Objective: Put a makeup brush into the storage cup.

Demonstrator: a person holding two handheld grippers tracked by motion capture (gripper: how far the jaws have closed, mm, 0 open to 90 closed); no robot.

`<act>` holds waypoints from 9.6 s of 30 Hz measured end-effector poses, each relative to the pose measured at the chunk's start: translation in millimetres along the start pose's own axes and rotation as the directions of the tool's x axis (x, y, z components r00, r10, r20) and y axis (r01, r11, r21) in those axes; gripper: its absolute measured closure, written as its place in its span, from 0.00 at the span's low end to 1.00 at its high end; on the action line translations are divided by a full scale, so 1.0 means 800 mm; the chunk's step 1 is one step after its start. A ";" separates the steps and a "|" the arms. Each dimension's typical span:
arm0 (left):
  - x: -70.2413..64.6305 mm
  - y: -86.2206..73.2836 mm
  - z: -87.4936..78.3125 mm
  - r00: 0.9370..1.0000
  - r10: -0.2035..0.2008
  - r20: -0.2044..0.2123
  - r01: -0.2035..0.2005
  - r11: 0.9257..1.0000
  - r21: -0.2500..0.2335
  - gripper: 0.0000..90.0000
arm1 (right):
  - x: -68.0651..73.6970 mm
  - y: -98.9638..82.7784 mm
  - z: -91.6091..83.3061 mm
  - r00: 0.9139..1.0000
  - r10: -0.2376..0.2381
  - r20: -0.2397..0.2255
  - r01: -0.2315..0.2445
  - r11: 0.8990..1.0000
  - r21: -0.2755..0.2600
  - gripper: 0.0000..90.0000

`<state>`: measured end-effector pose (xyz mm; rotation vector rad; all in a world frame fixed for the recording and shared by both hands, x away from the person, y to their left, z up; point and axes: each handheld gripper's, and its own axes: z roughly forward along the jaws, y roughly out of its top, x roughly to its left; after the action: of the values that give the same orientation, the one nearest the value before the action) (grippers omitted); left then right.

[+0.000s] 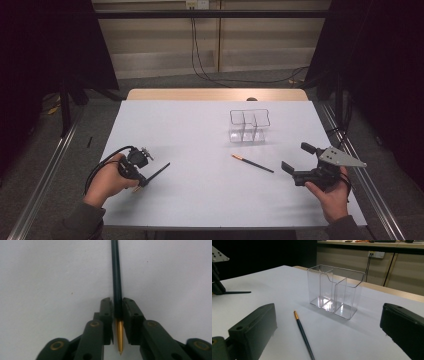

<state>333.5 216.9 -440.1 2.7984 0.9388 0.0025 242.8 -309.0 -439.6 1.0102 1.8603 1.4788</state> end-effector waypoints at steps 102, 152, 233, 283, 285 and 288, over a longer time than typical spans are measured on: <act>-0.088 0.165 -0.037 0.955 0.228 0.190 -0.208 0.971 -0.121 0.93 | 0.017 0.039 0.079 0.939 -0.144 -0.313 0.228 0.941 0.250 0.00; -0.145 0.228 -0.026 0.906 0.339 0.255 -0.312 0.940 -0.138 0.93 | 0.073 0.072 0.129 0.783 -0.336 -0.524 0.539 0.787 0.300 0.21; -0.150 0.257 -0.031 0.874 0.327 0.358 -0.270 0.941 -0.202 0.93 | 0.084 0.062 0.131 0.681 -0.406 -0.610 0.651 0.717 0.250 0.90; -0.126 0.251 -0.046 0.900 0.307 0.311 -0.193 0.918 -0.347 0.60 | 0.069 0.054 0.124 0.722 -0.383 -0.576 0.636 0.696 0.334 0.94; -0.126 0.250 -0.045 0.905 0.309 0.292 -0.195 0.912 -0.362 0.55 | 0.067 0.055 0.122 0.727 -0.384 -0.569 0.632 0.698 0.336 0.94; -0.125 0.249 -0.046 0.915 0.307 0.262 -0.197 0.906 -0.375 0.44 | 0.065 0.055 0.120 0.736 -0.386 -0.557 0.624 0.705 0.337 0.94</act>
<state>370.1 7.9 -362.4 2.4732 0.4401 -0.2182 299.5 -208.3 -418.4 0.2498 2.6843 0.9215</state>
